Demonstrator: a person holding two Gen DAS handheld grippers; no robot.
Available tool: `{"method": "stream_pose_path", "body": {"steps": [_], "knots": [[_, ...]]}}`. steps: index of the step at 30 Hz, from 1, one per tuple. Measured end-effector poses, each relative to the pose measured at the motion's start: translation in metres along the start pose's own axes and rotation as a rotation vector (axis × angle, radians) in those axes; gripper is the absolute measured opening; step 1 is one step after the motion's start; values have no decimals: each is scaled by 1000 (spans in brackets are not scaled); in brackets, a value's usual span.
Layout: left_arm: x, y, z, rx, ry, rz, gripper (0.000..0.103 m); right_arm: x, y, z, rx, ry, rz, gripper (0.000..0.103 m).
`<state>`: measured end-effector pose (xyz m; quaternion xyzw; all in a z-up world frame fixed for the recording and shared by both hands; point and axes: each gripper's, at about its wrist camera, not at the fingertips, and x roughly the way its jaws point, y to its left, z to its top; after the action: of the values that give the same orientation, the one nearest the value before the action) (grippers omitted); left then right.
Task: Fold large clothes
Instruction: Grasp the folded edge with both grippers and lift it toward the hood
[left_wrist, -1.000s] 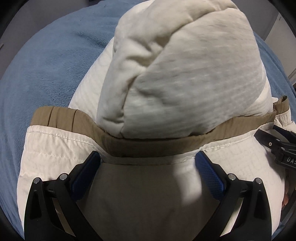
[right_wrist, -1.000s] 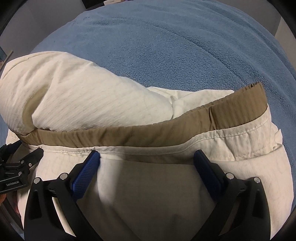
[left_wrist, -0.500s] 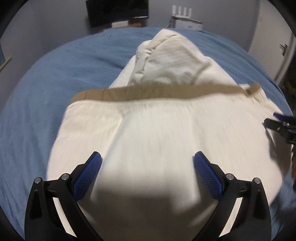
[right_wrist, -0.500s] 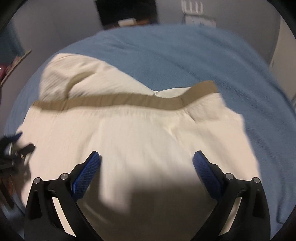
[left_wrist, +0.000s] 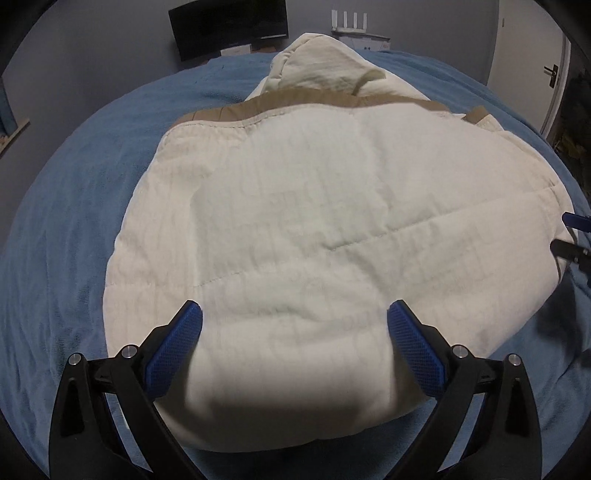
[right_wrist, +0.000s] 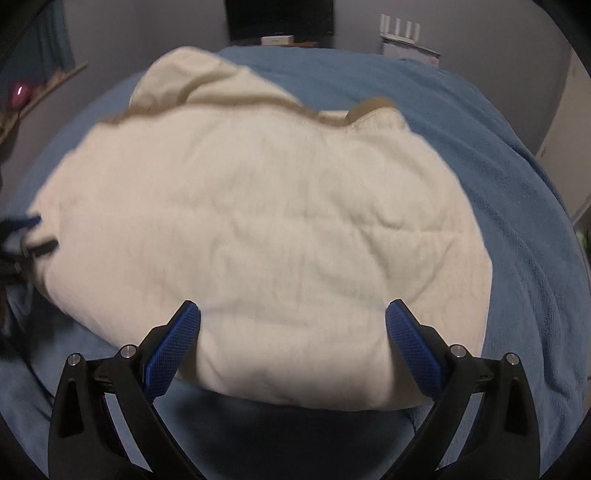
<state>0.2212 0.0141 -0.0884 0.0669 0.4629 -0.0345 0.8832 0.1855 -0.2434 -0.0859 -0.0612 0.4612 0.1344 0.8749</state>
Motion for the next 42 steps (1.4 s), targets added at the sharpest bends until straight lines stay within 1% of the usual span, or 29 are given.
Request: {"method": "stream_pose_path", "body": {"steps": [3, 6, 8, 12, 15, 19, 21, 23, 24, 25, 26, 28, 32, 34, 36, 38, 40, 42], "knots": [[6, 4, -10, 13, 20, -14, 98, 8, 2, -18, -37, -17, -15, 97], [18, 11, -12, -12, 53, -72, 98, 17, 2, -28, -32, -14, -26, 97], [22, 12, -13, -10, 55, -78, 98, 21, 5, -29, -34, -18, -38, 97], [23, 12, -13, -5, 54, -76, 98, 24, 5, -28, -32, -26, -35, 97], [21, 13, -15, -3, 35, -74, 98, 16, 8, -25, -30, -35, -44, 97], [9, 19, -15, -14, -10, -64, 98, -5, 1, -25, 15, -81, -30, 97], [4, 26, -14, -43, -34, -54, 97, -10, -10, -23, 57, -99, -45, 97], [-1, 41, -15, -113, -58, -64, 97, -11, -21, -21, 98, -112, -61, 97], [0, 49, -16, -147, -61, -68, 97, -10, -26, -20, 112, -110, -69, 97], [-2, 52, -18, -153, -59, -63, 97, -6, -32, -20, 129, -100, -74, 97], [-1, 53, -19, -139, -51, -49, 97, -2, -35, -21, 137, -90, -69, 97], [5, 47, -21, -72, -41, -18, 98, 8, -38, -22, 131, -79, -60, 97], [5, 49, -23, -71, -46, -25, 98, 14, -38, -21, 137, -66, -61, 97], [3, 47, -23, -70, -49, -20, 98, 11, -38, -20, 151, -66, -63, 97], [1, 46, -22, -67, -51, -11, 98, 0, -36, -17, 168, -92, -67, 97], [-1, 46, -20, -66, -55, -5, 97, -10, -35, -13, 177, -136, -43, 97], [-3, 45, -18, -65, -64, -6, 97, -14, -34, -7, 165, -164, -54, 97], [-3, 47, -15, -77, -71, -11, 97, -13, -33, -2, 159, -168, -63, 97]]}}
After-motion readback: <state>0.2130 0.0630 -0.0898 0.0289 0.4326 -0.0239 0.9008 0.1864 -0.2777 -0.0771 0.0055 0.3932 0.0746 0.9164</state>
